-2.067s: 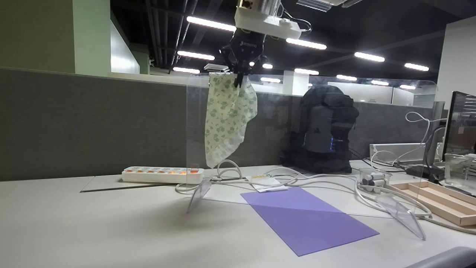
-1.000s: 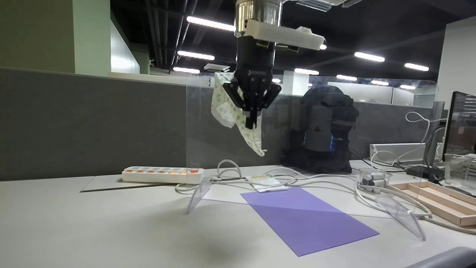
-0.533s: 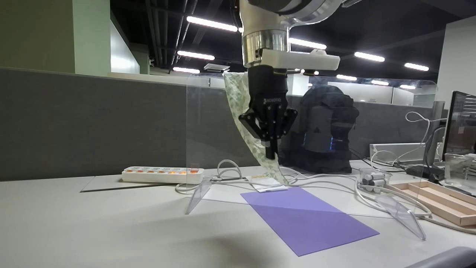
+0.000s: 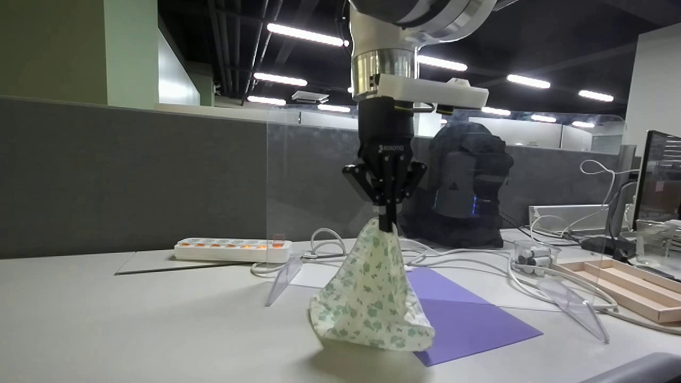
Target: Put the cloth on the table.
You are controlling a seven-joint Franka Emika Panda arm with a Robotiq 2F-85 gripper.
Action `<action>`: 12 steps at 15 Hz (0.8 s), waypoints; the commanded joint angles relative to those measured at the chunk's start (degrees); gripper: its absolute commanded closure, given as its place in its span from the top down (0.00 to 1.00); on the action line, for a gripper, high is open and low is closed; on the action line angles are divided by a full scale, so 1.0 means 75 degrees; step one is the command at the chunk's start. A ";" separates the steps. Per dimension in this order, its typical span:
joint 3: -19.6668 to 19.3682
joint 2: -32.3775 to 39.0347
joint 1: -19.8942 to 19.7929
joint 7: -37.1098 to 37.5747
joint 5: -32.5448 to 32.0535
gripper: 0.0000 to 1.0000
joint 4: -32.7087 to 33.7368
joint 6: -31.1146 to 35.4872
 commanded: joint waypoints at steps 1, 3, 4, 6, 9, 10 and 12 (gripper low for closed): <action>-0.0083 0.0000 0.0082 0.0013 -0.0022 0.02 0.0006 -0.0010; -0.0082 0.0000 0.0086 0.0011 -0.0019 0.02 0.0006 -0.0006; -0.0084 0.0013 0.0073 0.0038 -0.0031 0.00 0.0014 -0.0031; -0.0099 0.0048 0.0058 0.0041 -0.0042 0.27 0.0022 -0.0036; -0.0146 0.0081 0.0023 0.0103 -0.0013 0.40 0.0038 0.0002; -0.0159 0.0077 0.0002 0.0149 -0.0043 0.49 0.0037 0.0039; -0.0192 0.0060 -0.0018 0.0190 -0.0068 0.62 0.0028 0.0123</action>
